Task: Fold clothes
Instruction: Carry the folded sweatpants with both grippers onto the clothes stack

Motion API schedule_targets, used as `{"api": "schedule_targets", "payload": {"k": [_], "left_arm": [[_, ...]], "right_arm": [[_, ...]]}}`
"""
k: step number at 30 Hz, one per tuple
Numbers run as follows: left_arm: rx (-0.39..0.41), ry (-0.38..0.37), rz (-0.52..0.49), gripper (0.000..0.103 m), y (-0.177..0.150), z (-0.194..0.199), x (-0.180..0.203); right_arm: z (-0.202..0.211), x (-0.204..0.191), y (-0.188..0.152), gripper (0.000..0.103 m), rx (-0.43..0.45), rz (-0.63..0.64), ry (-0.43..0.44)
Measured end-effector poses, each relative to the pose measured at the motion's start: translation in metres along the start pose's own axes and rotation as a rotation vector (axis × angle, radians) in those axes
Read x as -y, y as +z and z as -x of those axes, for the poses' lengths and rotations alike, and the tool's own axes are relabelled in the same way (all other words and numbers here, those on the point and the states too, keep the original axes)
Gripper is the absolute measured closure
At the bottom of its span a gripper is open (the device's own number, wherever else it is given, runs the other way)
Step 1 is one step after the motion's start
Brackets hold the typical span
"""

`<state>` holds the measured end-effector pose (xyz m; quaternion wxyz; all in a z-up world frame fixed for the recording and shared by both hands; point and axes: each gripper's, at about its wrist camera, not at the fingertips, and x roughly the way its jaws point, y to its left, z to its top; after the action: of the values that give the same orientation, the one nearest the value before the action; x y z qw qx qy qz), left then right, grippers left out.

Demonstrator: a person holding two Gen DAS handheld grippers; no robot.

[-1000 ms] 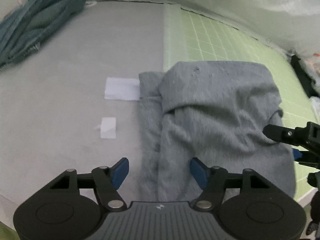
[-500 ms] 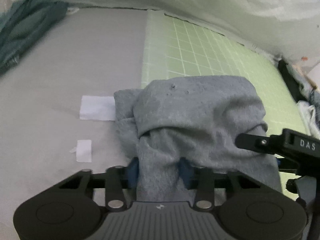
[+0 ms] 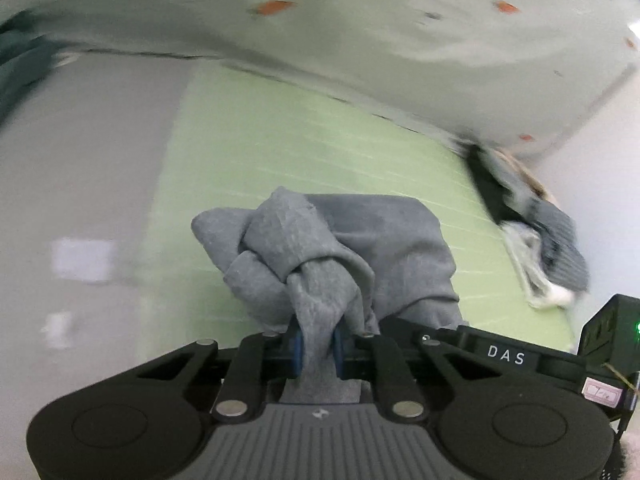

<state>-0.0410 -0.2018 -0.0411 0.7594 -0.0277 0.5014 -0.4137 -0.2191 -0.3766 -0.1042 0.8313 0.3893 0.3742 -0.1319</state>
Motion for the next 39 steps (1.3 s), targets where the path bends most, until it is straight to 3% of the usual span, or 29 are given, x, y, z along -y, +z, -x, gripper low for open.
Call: {"api": "schedule_targets", "payload": {"k": [4,9,13,18,23,26,29,30,32,33,35,37,39], "left_arm": [[-0.005,-0.083,-0.097,0.088,0.008,-0.028,0.057],[0.032,-0.142,-0.185,0.088,0.005,-0.067,0.151],[0.041,-0.179,-0.224,0.088,-0.008,-0.121,0.250],[0.057,-0.285,-0.284,0.088,-0.025,-0.177,0.373],[0.140,-0.375,-0.392,0.088,-0.014,-0.198,0.482],[0.194,-0.399,-0.432,0.088,0.005,-0.213,0.524],[0.234,-0.348,-0.451,0.087,0.029,-0.238,0.551],[0.237,-0.319,-0.445,0.081,0.036,-0.249,0.556],[0.201,-0.218,-0.411,0.077,0.047,-0.281,0.554],[0.177,-0.164,-0.395,0.076,0.051,-0.297,0.551],[0.136,-0.051,-0.408,0.076,0.057,-0.324,0.548],[0.142,-0.017,-0.423,0.068,0.057,-0.328,0.542],[0.155,-0.042,-0.387,0.042,0.060,-0.327,0.538]], "right_arm": [[0.047,0.040,0.023,0.053,0.101,-0.004,-0.044],[0.103,0.119,0.071,0.054,0.198,-0.007,-0.048],[0.159,0.195,0.120,0.054,0.253,0.057,-0.093],[0.246,0.291,0.179,0.054,0.307,0.127,-0.174],[0.323,0.355,0.246,0.054,0.395,0.135,-0.186],[0.341,0.376,0.290,0.054,0.459,0.183,-0.195],[0.337,0.394,0.331,0.052,0.497,0.225,-0.205],[0.328,0.401,0.344,0.049,0.506,0.244,-0.227],[0.310,0.416,0.369,0.020,0.524,0.282,-0.271],[0.303,0.420,0.373,0.014,0.533,0.294,-0.294],[0.290,0.424,0.371,0.020,0.552,0.310,-0.339],[0.277,0.428,0.368,0.023,0.570,0.325,-0.385],[0.264,0.432,0.365,0.023,0.589,0.341,-0.430]]}}
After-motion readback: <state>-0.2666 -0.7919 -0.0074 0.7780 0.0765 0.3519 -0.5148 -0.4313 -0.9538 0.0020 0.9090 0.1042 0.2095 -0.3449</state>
